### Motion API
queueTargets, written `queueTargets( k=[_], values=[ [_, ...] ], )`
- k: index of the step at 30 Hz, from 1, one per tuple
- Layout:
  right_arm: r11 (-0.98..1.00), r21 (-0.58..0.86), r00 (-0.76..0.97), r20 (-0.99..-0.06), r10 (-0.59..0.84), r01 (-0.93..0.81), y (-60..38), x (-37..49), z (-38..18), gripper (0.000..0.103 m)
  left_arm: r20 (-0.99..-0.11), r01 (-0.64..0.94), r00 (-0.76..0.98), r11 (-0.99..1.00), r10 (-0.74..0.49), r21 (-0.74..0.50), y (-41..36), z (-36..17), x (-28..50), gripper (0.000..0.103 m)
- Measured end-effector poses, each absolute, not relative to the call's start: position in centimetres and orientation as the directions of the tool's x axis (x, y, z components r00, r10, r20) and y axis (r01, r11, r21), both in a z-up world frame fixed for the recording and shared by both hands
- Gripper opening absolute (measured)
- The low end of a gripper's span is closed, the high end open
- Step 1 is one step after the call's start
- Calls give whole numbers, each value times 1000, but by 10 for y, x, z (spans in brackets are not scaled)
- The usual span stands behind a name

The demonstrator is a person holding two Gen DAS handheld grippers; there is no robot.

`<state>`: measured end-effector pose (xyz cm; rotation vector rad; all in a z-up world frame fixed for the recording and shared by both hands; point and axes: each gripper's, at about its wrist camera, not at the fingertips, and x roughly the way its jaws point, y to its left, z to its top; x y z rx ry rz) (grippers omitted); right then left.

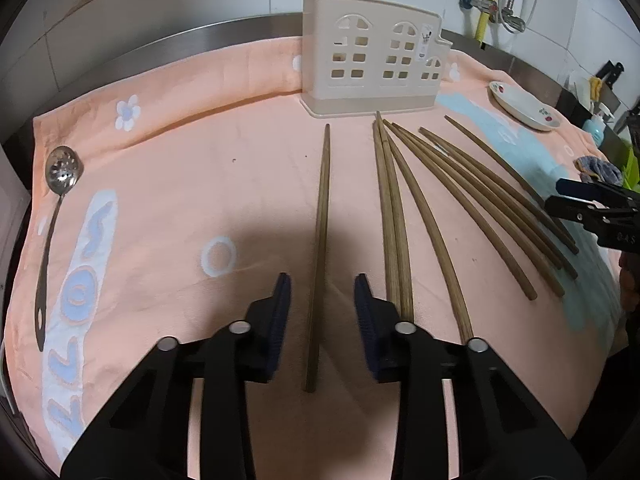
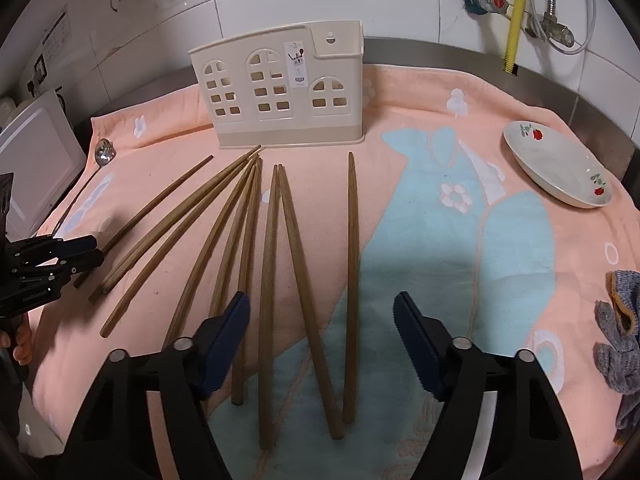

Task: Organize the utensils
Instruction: 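Lower the left tool onto one chopstick while the right tool lowers onto another, then close the left tool on its chopstick while the right tool closes on another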

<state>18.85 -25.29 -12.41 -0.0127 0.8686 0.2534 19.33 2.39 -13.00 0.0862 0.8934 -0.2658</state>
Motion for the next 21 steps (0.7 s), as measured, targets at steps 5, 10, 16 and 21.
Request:
queueTargets(
  k=[5,10,16,21],
  values=[
    [967,106,605,-762,230,-233,-256,193,-126,54,-783,277,588,960,-202,-39,24,-132,196,19],
    [967,116,597,-768,232,-226,-259,195,-129,42,-789,278,580,960,-203,-42,27,-135,199,14],
    [969,113,590,-776,224,-220,-260,199,-132,31,-793,280,573,959,-204,-44,29,-139,204,14],
    [973,106,584,-784,210,-207,-260,206,-136,24,-792,288,573,956,-212,-47,28,-140,204,14]
  ],
)
